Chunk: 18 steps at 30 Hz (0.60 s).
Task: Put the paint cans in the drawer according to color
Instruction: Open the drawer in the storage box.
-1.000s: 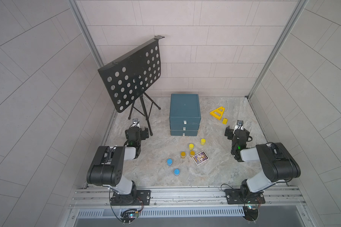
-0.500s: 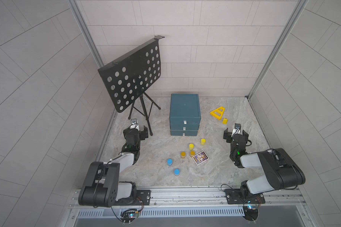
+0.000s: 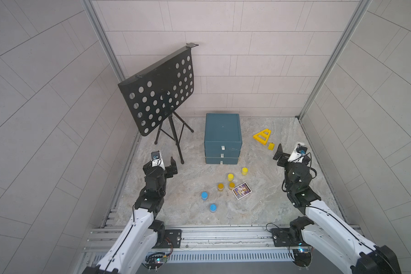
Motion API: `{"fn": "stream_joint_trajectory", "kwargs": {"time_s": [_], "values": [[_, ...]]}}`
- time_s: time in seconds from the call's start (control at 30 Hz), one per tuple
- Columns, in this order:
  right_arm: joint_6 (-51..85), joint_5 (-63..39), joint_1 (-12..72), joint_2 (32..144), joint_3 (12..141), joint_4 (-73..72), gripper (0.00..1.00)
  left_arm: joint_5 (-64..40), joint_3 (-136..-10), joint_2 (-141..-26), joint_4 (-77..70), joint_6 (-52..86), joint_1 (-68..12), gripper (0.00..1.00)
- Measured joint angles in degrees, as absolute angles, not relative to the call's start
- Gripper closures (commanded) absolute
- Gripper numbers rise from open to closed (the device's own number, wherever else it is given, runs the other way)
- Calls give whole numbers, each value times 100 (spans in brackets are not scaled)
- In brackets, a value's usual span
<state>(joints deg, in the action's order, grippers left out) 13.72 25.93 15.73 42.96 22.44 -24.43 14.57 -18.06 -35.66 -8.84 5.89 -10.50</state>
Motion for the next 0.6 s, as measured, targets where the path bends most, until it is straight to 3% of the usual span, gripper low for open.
{"fn": "stream_joint_trajectory", "kwargs": {"time_s": [0.13, 0.3, 0.43, 0.6], "values": [[2110, 1802, 1570, 3712, 2630, -1428, 0, 1409, -1927, -2482, -10, 945, -1140, 0], [3496, 808, 1483, 3055, 2104, -1282, 0, 554, -2408, -2331, 687, 2307, -1166, 0], [3948, 596, 1413, 2921, 2032, -567, 3, -309, -1885, -2703, 185, 3516, -1170, 0], [3944, 569, 1415, 3369, 2921, 454, 5, -921, -2357, -3778, 683, 3765, -1317, 0]]}}
